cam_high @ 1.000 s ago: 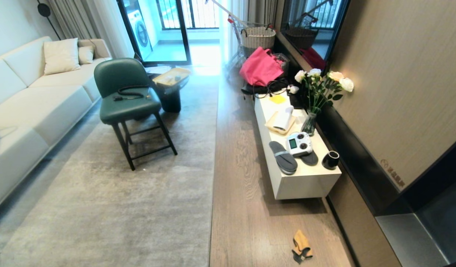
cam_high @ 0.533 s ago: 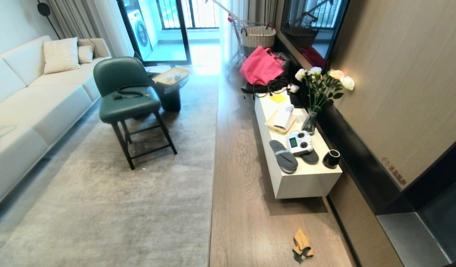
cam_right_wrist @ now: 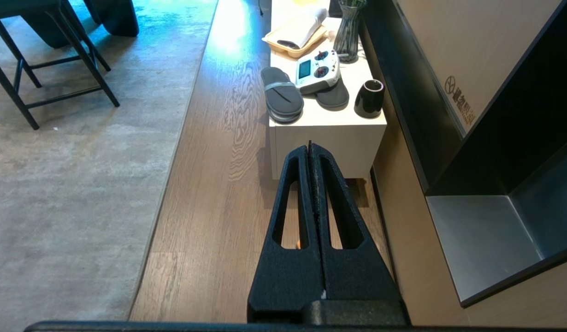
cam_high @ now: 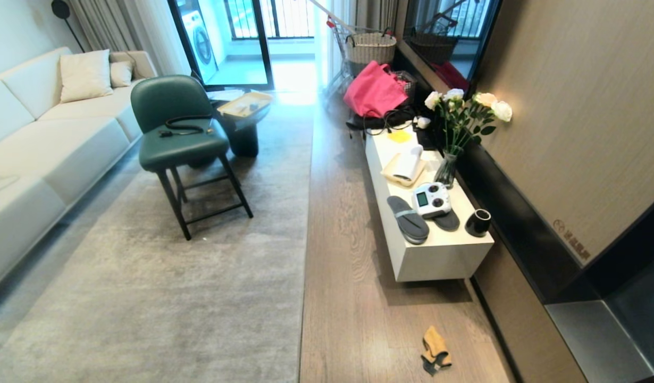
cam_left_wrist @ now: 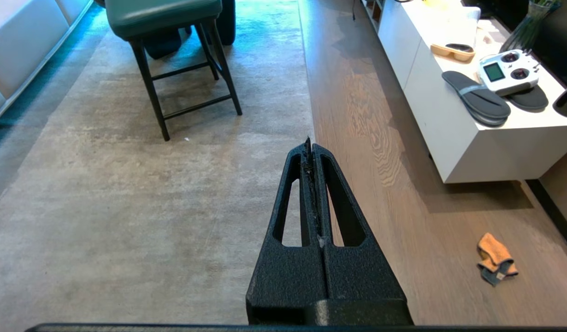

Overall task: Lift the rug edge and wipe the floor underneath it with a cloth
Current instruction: Pick up the rag

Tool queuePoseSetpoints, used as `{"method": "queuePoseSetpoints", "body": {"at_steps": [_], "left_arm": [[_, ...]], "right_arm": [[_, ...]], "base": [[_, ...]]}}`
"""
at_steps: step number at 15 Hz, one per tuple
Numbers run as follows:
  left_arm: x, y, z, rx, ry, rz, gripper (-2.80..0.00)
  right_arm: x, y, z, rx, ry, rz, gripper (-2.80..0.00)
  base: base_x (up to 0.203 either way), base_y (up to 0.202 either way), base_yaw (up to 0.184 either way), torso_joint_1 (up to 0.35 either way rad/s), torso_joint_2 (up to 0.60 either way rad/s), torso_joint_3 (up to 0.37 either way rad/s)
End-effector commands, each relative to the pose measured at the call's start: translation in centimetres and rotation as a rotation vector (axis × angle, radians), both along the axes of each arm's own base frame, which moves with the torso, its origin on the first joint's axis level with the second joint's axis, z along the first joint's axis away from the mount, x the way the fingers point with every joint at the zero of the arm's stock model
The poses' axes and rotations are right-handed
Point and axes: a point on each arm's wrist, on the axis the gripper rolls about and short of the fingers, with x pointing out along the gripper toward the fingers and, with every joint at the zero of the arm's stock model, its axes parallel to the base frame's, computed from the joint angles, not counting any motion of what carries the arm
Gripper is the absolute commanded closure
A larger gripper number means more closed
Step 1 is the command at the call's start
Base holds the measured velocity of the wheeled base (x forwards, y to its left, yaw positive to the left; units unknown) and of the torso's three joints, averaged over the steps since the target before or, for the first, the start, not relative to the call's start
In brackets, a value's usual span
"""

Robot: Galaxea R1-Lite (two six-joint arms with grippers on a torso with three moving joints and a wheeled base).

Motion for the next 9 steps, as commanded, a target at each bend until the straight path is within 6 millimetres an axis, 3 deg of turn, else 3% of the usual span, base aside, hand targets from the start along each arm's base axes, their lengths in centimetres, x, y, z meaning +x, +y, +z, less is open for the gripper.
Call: {"method": "queuePoseSetpoints", "body": {"at_steps": [1, 9], "left_arm": [[0.00, 0.00, 0.00, 0.000, 0.000, 0.000, 0.00], [0.00, 0.00, 0.02, 0.000, -0.001, 0.000, 0.00]], "right_arm": [[0.01, 0.00, 0.01, -0.001, 0.001, 0.002, 0.00], [0.01, 0.00, 0.01, 0.000, 0.001, 0.002, 0.00]], "base": [[0.000, 0.000, 0.000, -0.136, 0.32, 0.187], [0.000, 0.000, 0.000, -0.134, 0.34, 0.203]]}}
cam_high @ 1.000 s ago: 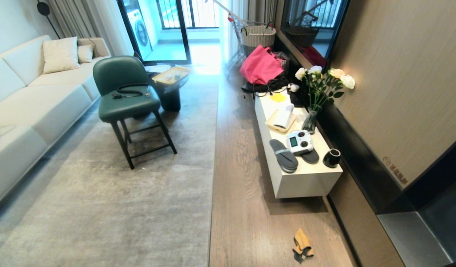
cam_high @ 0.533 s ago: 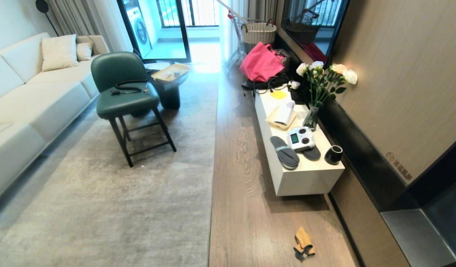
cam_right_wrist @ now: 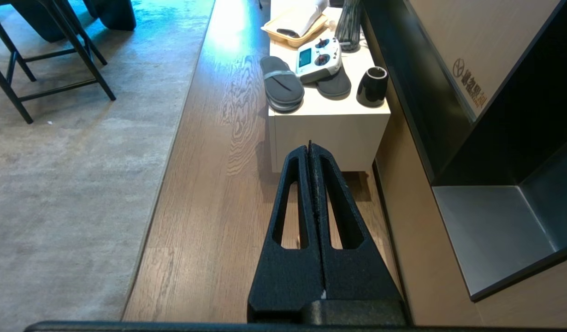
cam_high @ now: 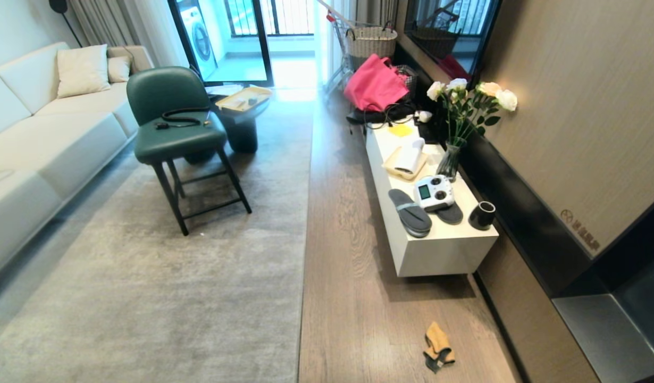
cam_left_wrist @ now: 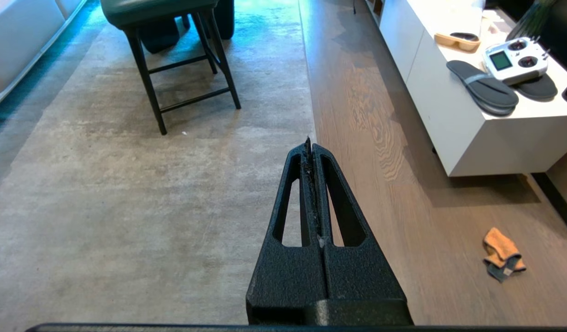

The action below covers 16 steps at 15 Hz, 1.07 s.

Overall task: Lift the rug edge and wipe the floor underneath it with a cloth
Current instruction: Pick up the rag

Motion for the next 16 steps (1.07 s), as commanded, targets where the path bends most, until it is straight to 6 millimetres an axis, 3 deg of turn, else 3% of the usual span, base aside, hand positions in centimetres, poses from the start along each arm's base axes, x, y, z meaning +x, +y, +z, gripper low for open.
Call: {"method": "queuePoseSetpoints", "body": {"at_steps": [1, 16], "left_arm": [[0.00, 0.00, 0.00, 0.000, 0.000, 0.000, 0.00], [0.00, 0.00, 0.00, 0.000, 0.000, 0.000, 0.00]], "right_arm": [[0.01, 0.00, 0.00, 0.000, 0.001, 0.001, 0.00], [0.01, 0.00, 0.00, 0.005, 0.001, 0.001, 0.00]], "base": [[0.000, 0.000, 0.000, -0.130, 0.37, 0.214], [0.000, 0.000, 0.000, -0.162, 0.50, 0.337]]}}
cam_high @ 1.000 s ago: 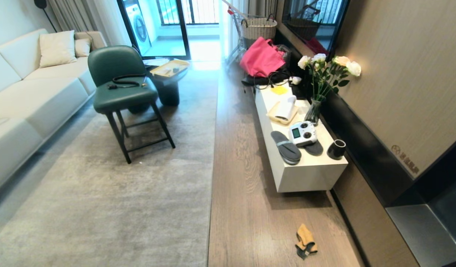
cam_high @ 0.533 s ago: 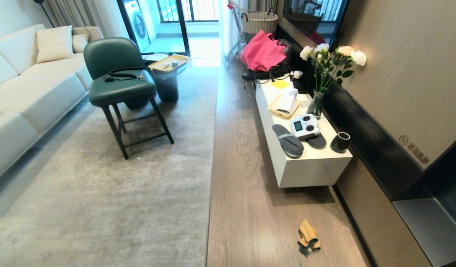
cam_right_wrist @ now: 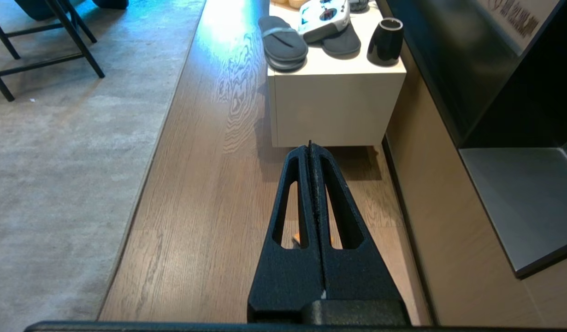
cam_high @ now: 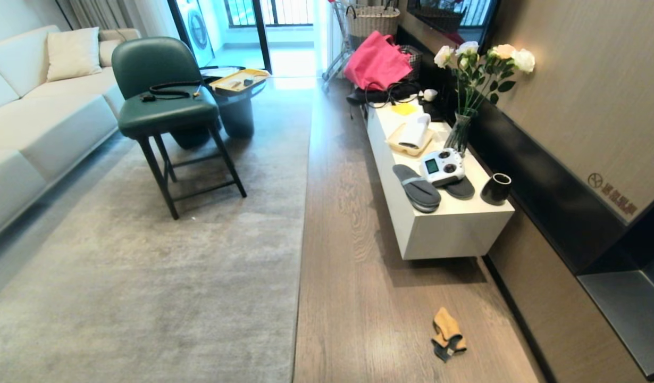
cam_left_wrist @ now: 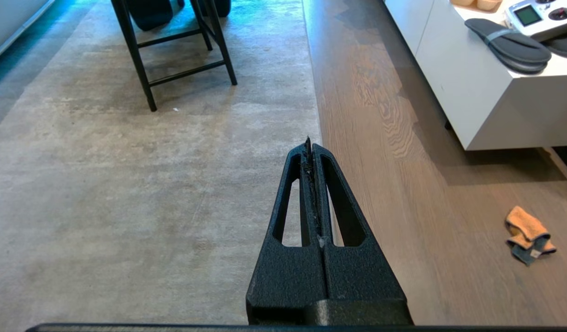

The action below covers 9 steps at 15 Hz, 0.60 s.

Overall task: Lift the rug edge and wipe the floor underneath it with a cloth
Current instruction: Pick up the rag

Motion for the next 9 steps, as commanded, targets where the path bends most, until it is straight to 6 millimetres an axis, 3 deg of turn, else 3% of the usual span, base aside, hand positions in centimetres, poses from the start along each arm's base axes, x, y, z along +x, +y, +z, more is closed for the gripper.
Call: {"method": "queuePoseSetpoints", "body": {"at_steps": [1, 9], "left_arm": [[0.00, 0.00, 0.01, 0.000, -0.001, 0.001, 0.00], [0.00, 0.00, 0.01, 0.000, -0.001, 0.001, 0.00]], "right_arm": [[0.01, 0.00, 0.01, 0.000, 0.001, 0.001, 0.00], [0.01, 0.00, 0.01, 0.000, 0.001, 0.001, 0.00]], "base": [[0.000, 0.000, 0.000, -0.106, 0.50, 0.378], [0.000, 0.000, 0.000, -0.064, 0.47, 0.393]]}}
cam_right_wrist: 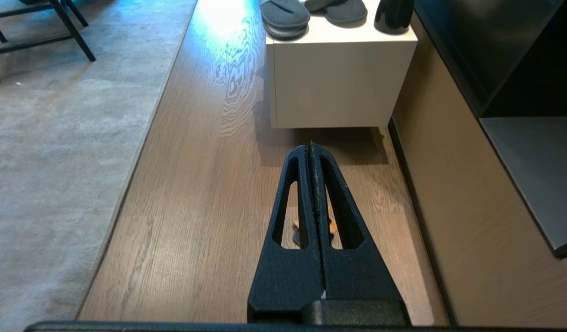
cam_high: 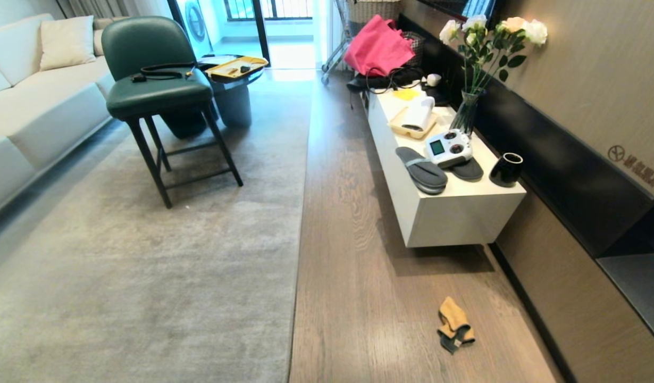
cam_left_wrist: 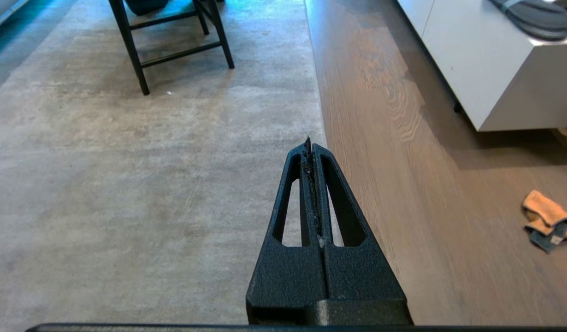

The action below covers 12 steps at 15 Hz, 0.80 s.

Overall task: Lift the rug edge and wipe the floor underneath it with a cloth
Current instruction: Pick up the rag

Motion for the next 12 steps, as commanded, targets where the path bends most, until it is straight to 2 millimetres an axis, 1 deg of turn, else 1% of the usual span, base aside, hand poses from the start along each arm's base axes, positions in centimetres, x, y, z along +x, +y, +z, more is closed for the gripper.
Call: {"method": "queuePoseSetpoints", "body": {"at_steps": [1, 5, 6, 12], "left_arm": [[0.00, 0.00, 0.01, 0.000, 0.000, 0.000, 0.00], [0.00, 0.00, 0.01, 0.000, 0.000, 0.000, 0.00], [0.00, 0.00, 0.01, 0.000, 0.000, 0.000, 0.00], [0.00, 0.00, 0.01, 0.000, 0.000, 0.000, 0.00]], "right_arm": [[0.01, 0.00, 0.00, 0.000, 0.001, 0.001, 0.00], [0.01, 0.00, 0.00, 0.000, 0.001, 0.001, 0.00], [0.01, 0.00, 0.00, 0.000, 0.001, 0.001, 0.00], [0.01, 0.00, 0.00, 0.000, 0.001, 0.001, 0.00]], "base": [[0.000, 0.000, 0.000, -0.008, 0.43, 0.429], [0.000, 0.000, 0.000, 0.027, 0.42, 0.457], [0.000, 0.000, 0.000, -0.007, 0.28, 0.334], [0.000, 0.000, 0.000, 0.000, 0.00, 0.009]]}}
